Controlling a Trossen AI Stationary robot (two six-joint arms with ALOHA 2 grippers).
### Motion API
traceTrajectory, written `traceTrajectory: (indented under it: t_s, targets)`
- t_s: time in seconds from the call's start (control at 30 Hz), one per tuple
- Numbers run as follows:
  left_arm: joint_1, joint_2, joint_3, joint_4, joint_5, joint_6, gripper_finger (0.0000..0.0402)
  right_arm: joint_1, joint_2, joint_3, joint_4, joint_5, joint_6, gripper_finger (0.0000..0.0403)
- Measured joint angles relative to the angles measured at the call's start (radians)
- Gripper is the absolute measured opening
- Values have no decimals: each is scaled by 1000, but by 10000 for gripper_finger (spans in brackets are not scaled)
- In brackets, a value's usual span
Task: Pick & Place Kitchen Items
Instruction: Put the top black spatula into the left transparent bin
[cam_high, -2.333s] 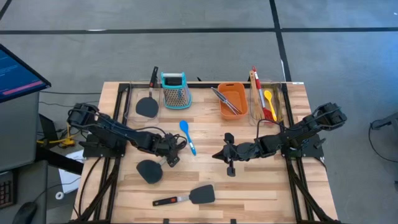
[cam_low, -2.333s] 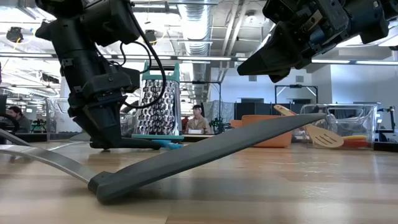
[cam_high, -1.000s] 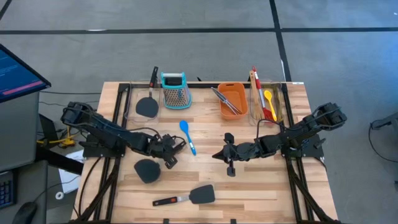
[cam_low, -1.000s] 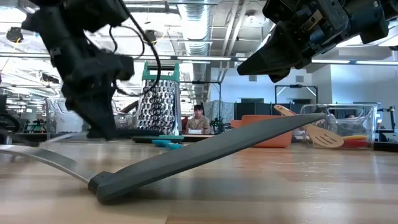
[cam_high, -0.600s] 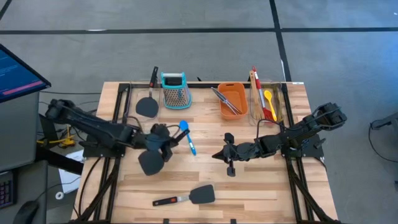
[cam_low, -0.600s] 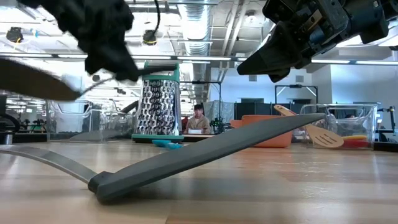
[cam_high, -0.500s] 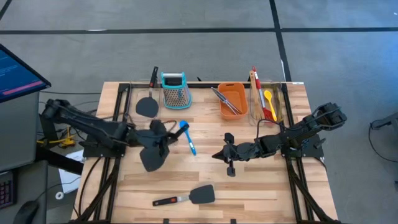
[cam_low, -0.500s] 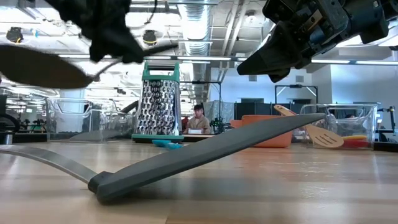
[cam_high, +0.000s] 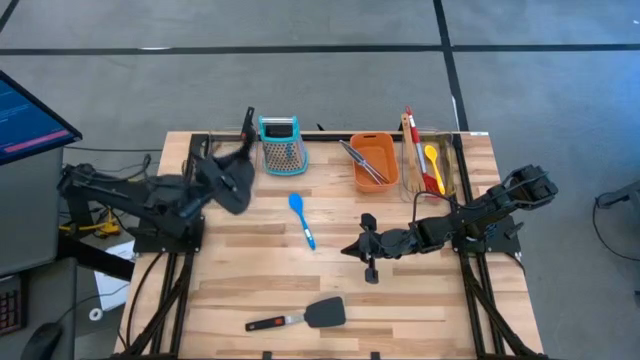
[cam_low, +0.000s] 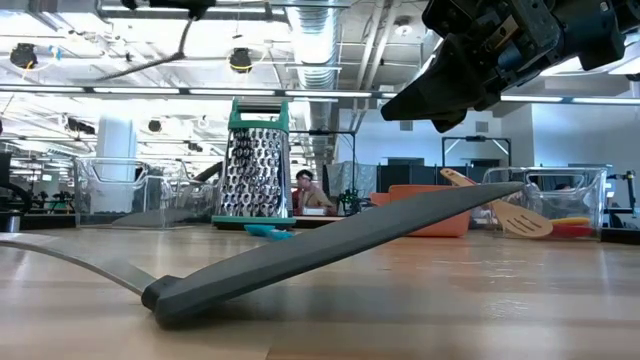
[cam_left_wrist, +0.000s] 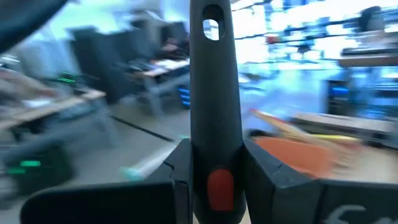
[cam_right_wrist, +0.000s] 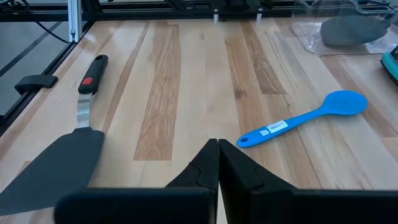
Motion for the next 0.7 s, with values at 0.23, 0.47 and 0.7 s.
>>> traceTrajectory:
  t_s: [0.23, 0.47, 0.7]
  targets:
    - [199, -25, 0, 100, 4, 197, 60, -13, 0, 0, 1, 0, 1, 0]
    - [543, -6, -84, 212, 246, 95, 61, -21, 0, 0, 1, 2, 3, 0]
    - [819, -2, -245, 324, 371, 9, 62, -11, 0, 0, 0, 2, 3, 0]
